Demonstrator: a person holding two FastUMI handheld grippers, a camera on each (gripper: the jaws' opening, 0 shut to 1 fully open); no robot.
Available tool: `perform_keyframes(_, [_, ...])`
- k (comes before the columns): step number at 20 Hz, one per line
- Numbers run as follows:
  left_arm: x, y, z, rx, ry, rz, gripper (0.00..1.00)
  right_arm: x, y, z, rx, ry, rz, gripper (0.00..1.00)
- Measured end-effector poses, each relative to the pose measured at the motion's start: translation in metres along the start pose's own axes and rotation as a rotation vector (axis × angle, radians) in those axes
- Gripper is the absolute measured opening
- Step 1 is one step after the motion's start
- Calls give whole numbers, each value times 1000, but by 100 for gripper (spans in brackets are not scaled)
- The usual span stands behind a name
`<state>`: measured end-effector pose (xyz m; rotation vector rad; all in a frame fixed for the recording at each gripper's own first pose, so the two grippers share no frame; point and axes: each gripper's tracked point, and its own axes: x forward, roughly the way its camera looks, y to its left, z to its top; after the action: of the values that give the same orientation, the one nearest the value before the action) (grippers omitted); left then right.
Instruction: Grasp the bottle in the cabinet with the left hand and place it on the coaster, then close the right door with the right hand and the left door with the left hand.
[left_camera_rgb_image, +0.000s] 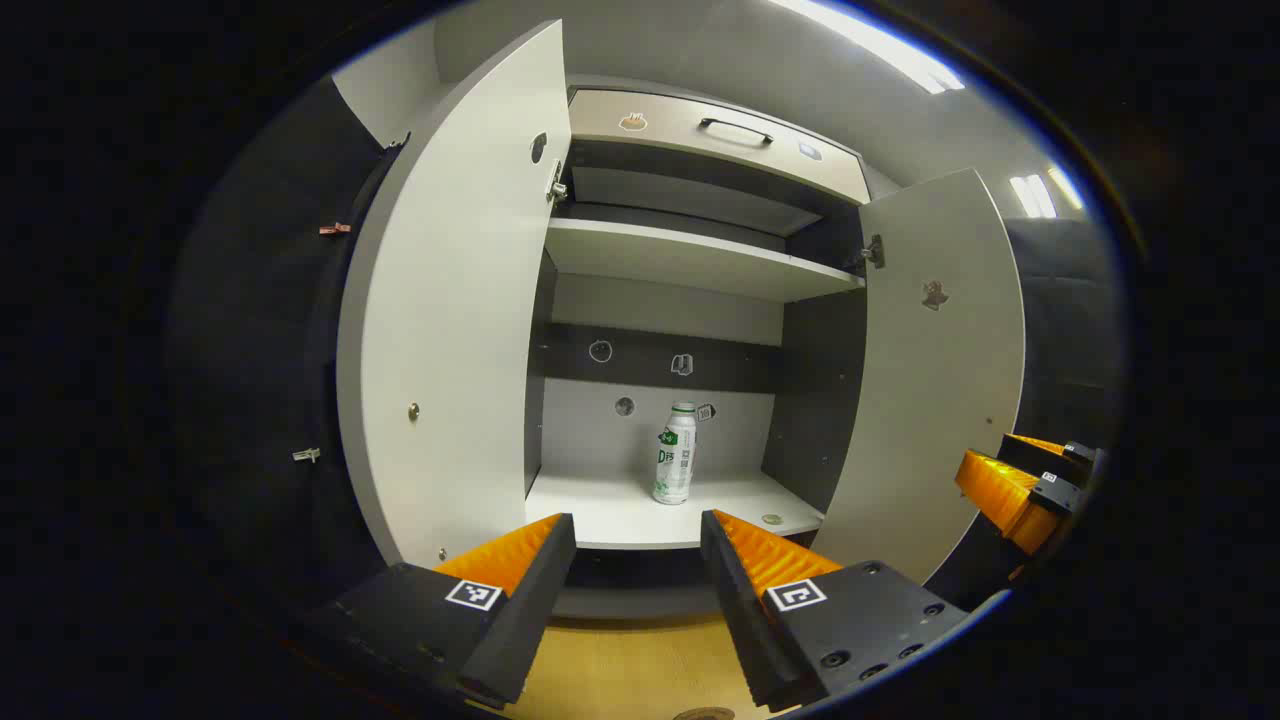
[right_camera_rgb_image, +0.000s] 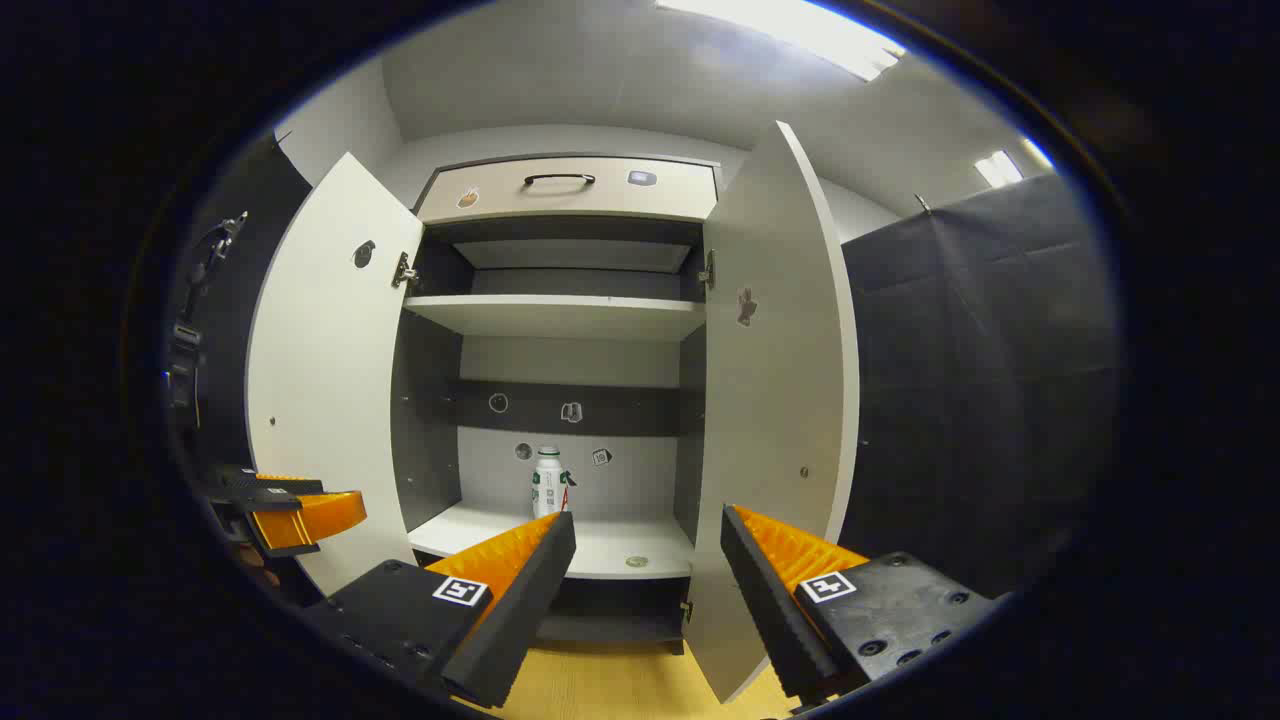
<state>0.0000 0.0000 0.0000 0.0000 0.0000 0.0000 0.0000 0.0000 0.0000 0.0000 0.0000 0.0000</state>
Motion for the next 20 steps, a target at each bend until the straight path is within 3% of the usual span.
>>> perform_keyframes(9, [2, -4, 6, 33, -22, -13, 81, 2, 4, -3, -5, 8, 2, 97])
perform_keyframes(20, [8, 0, 9, 55, -47, -31, 95, 6, 9, -8, 0, 17, -13, 97])
